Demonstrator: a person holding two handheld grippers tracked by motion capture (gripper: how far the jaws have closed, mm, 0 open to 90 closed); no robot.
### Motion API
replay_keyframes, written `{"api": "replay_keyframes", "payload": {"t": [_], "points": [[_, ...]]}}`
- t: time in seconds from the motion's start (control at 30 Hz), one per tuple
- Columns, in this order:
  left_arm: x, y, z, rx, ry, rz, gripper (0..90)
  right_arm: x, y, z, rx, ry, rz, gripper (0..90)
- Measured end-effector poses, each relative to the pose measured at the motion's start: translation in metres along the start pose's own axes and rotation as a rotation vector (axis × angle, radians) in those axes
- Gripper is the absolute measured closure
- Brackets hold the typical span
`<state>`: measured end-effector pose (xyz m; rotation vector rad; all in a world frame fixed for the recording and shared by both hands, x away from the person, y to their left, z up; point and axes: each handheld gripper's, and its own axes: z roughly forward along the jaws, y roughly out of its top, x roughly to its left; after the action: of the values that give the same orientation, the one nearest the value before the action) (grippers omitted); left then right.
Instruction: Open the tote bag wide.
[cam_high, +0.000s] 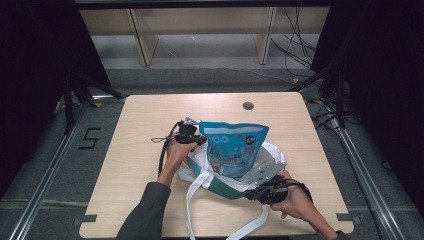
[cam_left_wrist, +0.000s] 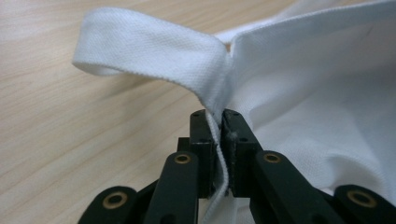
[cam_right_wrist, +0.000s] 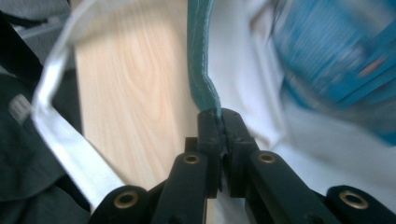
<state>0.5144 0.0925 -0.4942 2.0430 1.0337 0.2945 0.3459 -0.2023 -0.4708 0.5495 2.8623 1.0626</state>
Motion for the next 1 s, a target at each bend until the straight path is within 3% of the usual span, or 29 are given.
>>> {"api": "replay_keyframes", "payload": {"t": [0.03, 0.13, 0.2, 0.23, 0.27, 0.3, 0.37, 0.4, 0.43, 0.5, 0.57, 0.6, 0.63, 0.7, 0.77, 0.8, 0.83, 0.87, 0.9, 0.93, 1.0], "points": [[-0.001, -0.002, 0.006, 0.022, 0.016, 0.01, 82.6, 0.0, -0.002, 0.003, 0.013, -0.01, 0.009, 88.0], [-0.002, -0.002, 0.006, 0.017, 0.02, -0.006, 77.6, 0.0, -0.005, 0.007, 0.02, -0.015, 0.007, 88.0], [-0.004, -0.001, -0.003, 0.005, 0.023, 0.002, 68.6, 0.0, -0.005, 0.008, 0.02, -0.015, 0.009, 88.0], [-0.008, 0.001, -0.016, -0.02, -0.001, -0.025, 60.3, 0.001, -0.005, 0.01, 0.014, -0.012, 0.0, 87.9], [-0.008, 0.001, -0.016, -0.02, -0.001, -0.025, 55.1, 0.001, -0.005, 0.01, 0.014, -0.012, 0.0, 87.9], [-0.013, 0.003, -0.03, -0.049, 0.006, -0.012, 50.3, 0.001, -0.004, 0.009, 0.014, -0.015, 0.008, 87.6], [-0.018, 0.003, -0.047, -0.069, 0.001, 0.005, 47.8, 0.002, -0.003, 0.008, 0.017, -0.021, 0.018, 86.6], [-0.018, 0.003, -0.047, -0.069, 0.001, 0.005, 45.9, 0.002, -0.003, 0.008, 0.017, -0.021, 0.018, 86.6], [-0.022, 0.002, -0.058, -0.071, -0.008, -0.004, 45.9, 0.002, -0.003, 0.007, 0.02, -0.011, 0.021, 84.9], [-0.03, -0.003, -0.074, -0.08, -0.001, 0.023, 43.8, 0.002, -0.001, 0.005, -0.015, 0.009, 0.062, 74.7], [-0.037, -0.009, -0.085, -0.081, -0.006, 0.036, 44.7, 0.005, 0.007, -0.006, -0.054, 0.011, 0.045, 67.4], [-0.045, -0.014, -0.094, -0.076, -0.015, 0.062, 44.7, 0.008, 0.014, -0.018, -0.109, -0.003, 0.035, 61.3], [-0.048, -0.017, -0.1, -0.072, -0.021, 0.073, 44.6, 0.01, 0.019, -0.029, -0.129, -0.041, 0.038, 60.7], [-0.052, -0.02, -0.107, -0.092, -0.031, 0.061, 44.4, 0.011, 0.023, -0.038, -0.158, -0.069, 0.027, 60.2], [-0.064, -0.024, -0.119, -0.133, -0.097, 0.037, 44.1, 0.006, 0.031, -0.068, -0.259, -0.147, 0.033, 58.5], [-0.064, -0.024, -0.119, -0.133, -0.097, 0.037, 44.2, 0.002, 0.033, -0.076, -0.289, -0.178, 0.045, 58.5], [-0.07, -0.024, -0.121, -0.139, -0.112, 0.046, 44.3, -0.001, 0.034, -0.084, -0.306, -0.205, 0.064, 58.5], [-0.076, -0.025, -0.123, -0.142, -0.099, 0.065, 44.3, -0.001, 0.034, -0.084, -0.306, -0.205, 0.064, 58.5], [-0.088, -0.026, -0.123, -0.14, -0.099, 0.101, 44.4, -0.011, 0.038, -0.097, -0.327, -0.278, 0.077, 58.5], [-0.088, -0.026, -0.123, -0.14, -0.099, 0.101, 44.5, -0.011, 0.038, -0.097, -0.327, -0.278, 0.077, 58.5], [-0.095, -0.029, -0.121, -0.13, -0.122, 0.124, 44.4, -0.024, 0.04, -0.105, -0.344, -0.373, 0.105, 58.4]]}}
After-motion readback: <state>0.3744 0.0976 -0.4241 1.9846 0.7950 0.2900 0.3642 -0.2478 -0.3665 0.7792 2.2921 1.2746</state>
